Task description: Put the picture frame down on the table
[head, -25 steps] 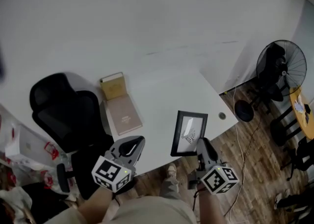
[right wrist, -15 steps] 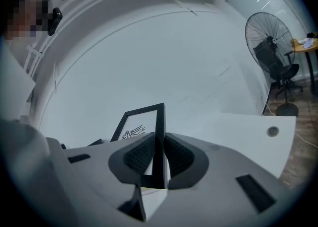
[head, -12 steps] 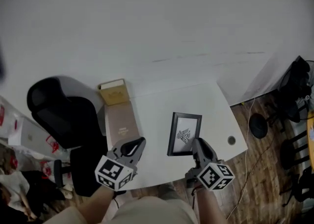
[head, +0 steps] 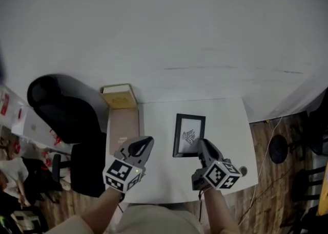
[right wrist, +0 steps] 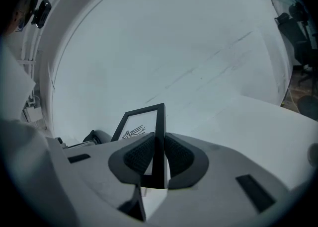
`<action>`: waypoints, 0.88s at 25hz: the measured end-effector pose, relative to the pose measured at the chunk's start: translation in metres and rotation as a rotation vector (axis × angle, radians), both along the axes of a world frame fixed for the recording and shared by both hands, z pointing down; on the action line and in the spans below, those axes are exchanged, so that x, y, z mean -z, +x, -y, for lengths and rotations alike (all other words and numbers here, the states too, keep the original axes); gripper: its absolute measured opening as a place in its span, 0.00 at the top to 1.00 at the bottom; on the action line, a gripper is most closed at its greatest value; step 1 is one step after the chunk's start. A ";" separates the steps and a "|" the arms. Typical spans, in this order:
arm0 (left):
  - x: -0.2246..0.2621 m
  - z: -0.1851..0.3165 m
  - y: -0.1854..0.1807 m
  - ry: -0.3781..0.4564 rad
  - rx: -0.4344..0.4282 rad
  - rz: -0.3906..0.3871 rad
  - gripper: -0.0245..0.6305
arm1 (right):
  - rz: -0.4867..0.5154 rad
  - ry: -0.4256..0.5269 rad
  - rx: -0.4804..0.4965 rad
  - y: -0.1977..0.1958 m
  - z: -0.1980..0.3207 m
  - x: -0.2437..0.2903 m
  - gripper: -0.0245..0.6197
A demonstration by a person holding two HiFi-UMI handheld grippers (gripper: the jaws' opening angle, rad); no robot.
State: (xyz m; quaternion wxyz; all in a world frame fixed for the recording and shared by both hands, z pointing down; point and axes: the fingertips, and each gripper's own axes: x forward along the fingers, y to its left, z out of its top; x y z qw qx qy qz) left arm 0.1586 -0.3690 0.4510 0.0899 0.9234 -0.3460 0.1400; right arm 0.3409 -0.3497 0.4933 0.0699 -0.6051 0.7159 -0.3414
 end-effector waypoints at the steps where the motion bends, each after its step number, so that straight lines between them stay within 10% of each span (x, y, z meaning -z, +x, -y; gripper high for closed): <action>1: -0.003 0.007 0.003 0.000 0.013 0.006 0.93 | -0.004 -0.006 0.013 0.002 0.009 -0.005 0.84; 22: -0.060 0.091 0.011 -0.069 0.072 0.019 0.93 | -0.017 -0.132 0.033 0.013 0.113 -0.085 0.84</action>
